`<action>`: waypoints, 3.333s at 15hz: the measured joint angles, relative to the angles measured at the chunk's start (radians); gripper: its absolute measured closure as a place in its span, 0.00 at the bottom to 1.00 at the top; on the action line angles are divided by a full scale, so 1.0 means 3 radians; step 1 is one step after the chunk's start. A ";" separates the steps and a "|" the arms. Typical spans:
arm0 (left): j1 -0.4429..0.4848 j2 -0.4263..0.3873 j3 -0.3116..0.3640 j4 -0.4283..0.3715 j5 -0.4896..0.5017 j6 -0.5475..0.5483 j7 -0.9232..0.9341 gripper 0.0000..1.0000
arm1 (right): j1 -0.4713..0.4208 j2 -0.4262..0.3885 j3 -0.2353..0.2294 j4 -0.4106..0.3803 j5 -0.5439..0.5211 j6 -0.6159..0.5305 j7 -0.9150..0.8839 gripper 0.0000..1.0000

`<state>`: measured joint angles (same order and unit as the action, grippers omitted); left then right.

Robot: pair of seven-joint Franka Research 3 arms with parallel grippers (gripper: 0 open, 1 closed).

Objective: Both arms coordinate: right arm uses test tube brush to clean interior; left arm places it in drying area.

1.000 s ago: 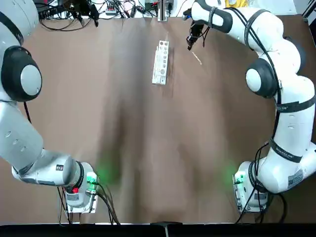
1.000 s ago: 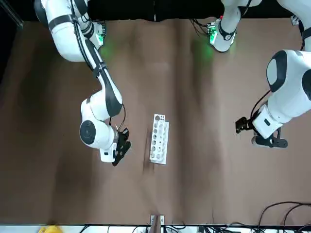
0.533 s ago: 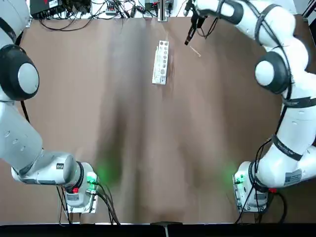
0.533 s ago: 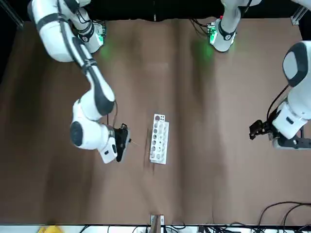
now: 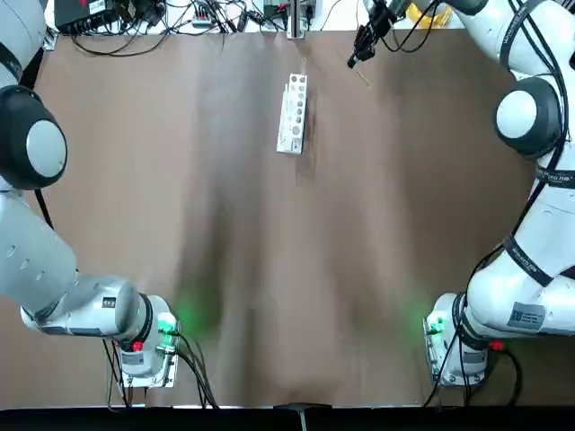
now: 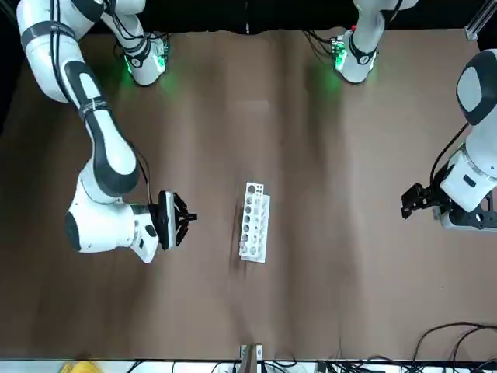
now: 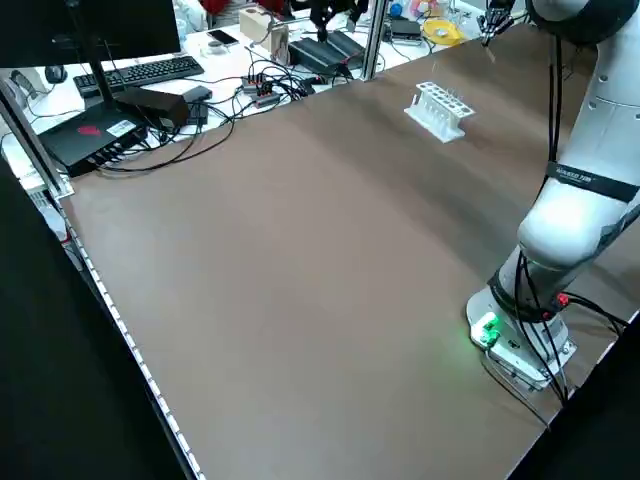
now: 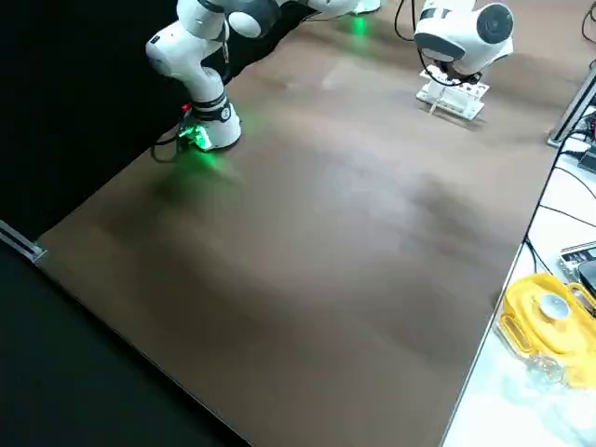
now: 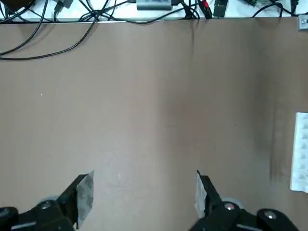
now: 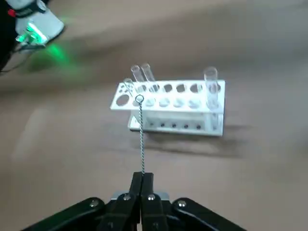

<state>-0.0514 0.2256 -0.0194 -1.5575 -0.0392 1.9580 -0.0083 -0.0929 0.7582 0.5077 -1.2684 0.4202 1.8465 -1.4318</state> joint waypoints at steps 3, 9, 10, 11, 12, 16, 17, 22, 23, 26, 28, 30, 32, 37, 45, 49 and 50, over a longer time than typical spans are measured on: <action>0.0027 0.0000 0.0009 0.0000 0.0000 -0.0005 0.0000 0.00 | -0.0002 0.0033 0.0015 -0.0007 0.0413 -0.0004 -0.0376 0.98; 0.0028 0.0000 0.0006 0.0000 0.0053 -0.0007 0.0000 0.00 | 0.0057 0.0083 0.0041 -0.0021 0.1402 0.0008 -0.1005 0.98; 0.0028 0.0000 0.0006 0.0000 0.0053 -0.0007 0.0000 0.00 | 0.0083 0.0099 0.0041 -0.0021 0.1544 0.0045 -0.1161 0.98; 0.0028 0.0000 0.0006 0.0000 0.0053 -0.0007 0.0000 0.00 | 0.0113 0.0117 0.0042 -0.0022 0.1679 0.0108 -0.1292 0.98; 0.0028 0.0000 0.0006 0.0000 0.0053 -0.0007 0.0000 0.00 | 0.0145 0.0137 0.0042 -0.0025 0.1838 0.0151 -0.1384 0.98; 0.0026 0.0000 0.0003 -0.0001 0.0053 -0.0010 0.0000 0.00 | 0.0267 0.0236 0.0043 -0.0029 0.2460 0.0282 -0.1623 0.98; 0.0026 0.0000 0.0003 -0.0001 0.0053 -0.0011 0.0000 0.00 | 0.0285 0.0251 0.0043 -0.0029 0.2560 0.0333 -0.1664 0.98; 0.0017 0.0000 0.0002 -0.0003 0.0053 -0.0014 0.0000 0.00 | 0.0358 0.0325 0.0043 -0.0029 0.3010 0.0590 -0.2021 0.98; 0.0011 0.0000 0.0002 -0.0004 0.0053 -0.0015 0.0000 0.00 | 0.0368 0.0339 0.0043 -0.0028 0.3038 0.0636 -0.2058 0.98; -0.0005 0.0001 0.0001 -0.0010 0.0054 -0.0017 0.0000 0.00 | 0.0386 0.0383 0.0043 -0.0020 0.3107 0.0667 -0.2142 0.98; -0.0005 0.0001 0.0001 -0.0011 0.0056 -0.0018 0.0000 0.00 | 0.0383 0.0385 0.0040 -0.0018 0.3113 0.0673 -0.2183 0.98; -0.0008 0.0001 -0.0001 -0.0011 0.0056 -0.0018 0.0000 0.00 | 0.0381 0.0395 0.0036 -0.0018 0.3113 0.0677 -0.2234 0.98; -0.0013 0.0002 -0.0004 -0.0012 0.0056 -0.0019 0.0000 0.00 | 0.0377 0.0413 0.0031 -0.0018 0.3114 0.0680 -0.2268 0.98; -0.0037 0.0011 -0.0024 -0.0026 0.0056 -0.0022 0.0000 0.00 | 0.0348 0.0454 0.0028 -0.0013 0.3122 0.0682 -0.2366 0.98; -0.0090 0.0040 -0.0027 -0.0040 0.0056 -0.0022 0.0000 0.00 | 0.0331 0.0480 0.0023 -0.0009 0.3155 0.0683 -0.2469 0.98; -0.0113 0.0041 -0.0028 -0.0040 0.0057 -0.0022 0.0001 0.00 | 0.0348 0.0490 0.0023 -0.0009 0.3189 0.0705 -0.2556 0.98; -0.0125 0.0046 -0.0028 -0.0040 0.0056 -0.0022 0.0001 0.00 | 0.0349 0.0494 0.0023 -0.0009 0.3191 0.0710 -0.2565 0.98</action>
<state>-0.0889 0.2393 -0.0279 -1.5695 -0.0222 1.9514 -0.0081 0.0118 0.9065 0.5146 -1.2711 1.3774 2.0596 -2.2011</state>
